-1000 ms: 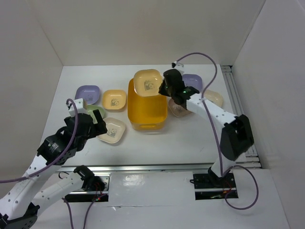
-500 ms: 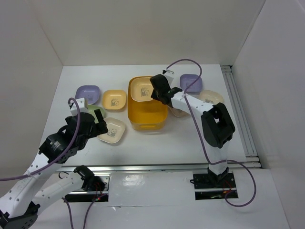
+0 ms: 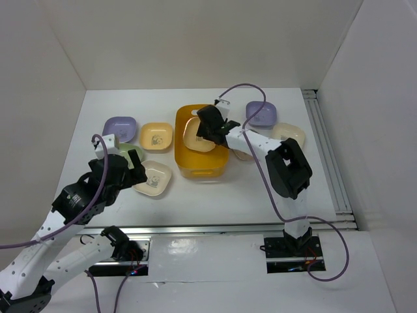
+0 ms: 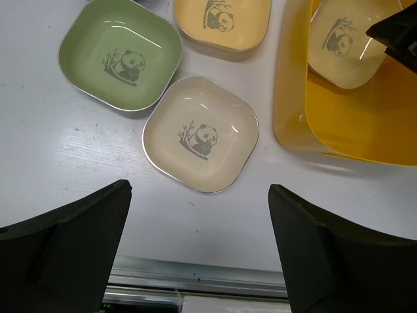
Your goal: Place the plates into the plastic bin on the countertop
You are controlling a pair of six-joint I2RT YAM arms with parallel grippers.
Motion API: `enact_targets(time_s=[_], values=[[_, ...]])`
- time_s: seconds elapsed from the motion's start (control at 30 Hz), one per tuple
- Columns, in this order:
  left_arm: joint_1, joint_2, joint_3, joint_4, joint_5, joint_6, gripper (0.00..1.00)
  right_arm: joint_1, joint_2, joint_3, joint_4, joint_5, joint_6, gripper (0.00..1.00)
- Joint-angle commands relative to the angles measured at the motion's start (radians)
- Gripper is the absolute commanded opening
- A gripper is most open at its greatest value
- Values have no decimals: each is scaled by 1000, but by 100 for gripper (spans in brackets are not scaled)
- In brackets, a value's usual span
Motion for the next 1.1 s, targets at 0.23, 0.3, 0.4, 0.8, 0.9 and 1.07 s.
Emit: enact_targets(time_s=[0.23,0.3,0.4,0.8,0.9,1.07], values=[[3,7,17,21,9,2,100,129,-112,206,-86,128,-138,82],[3,7,17,21,9,2,100,120,-201,142,-56,142,-182,85],[3,7,17,21,9,2,100,64,-334,-13,-8,133,-219,86],[3,40,17,40,38,30,100,-255,-582,-488,16,20,-181,85],[3,40,17,40,38,30,100,-314,-551,-527,50,-16,-171,84],[3,40,17,40,38,30,100,-369,-476,-575,110,-63,-132,83]])
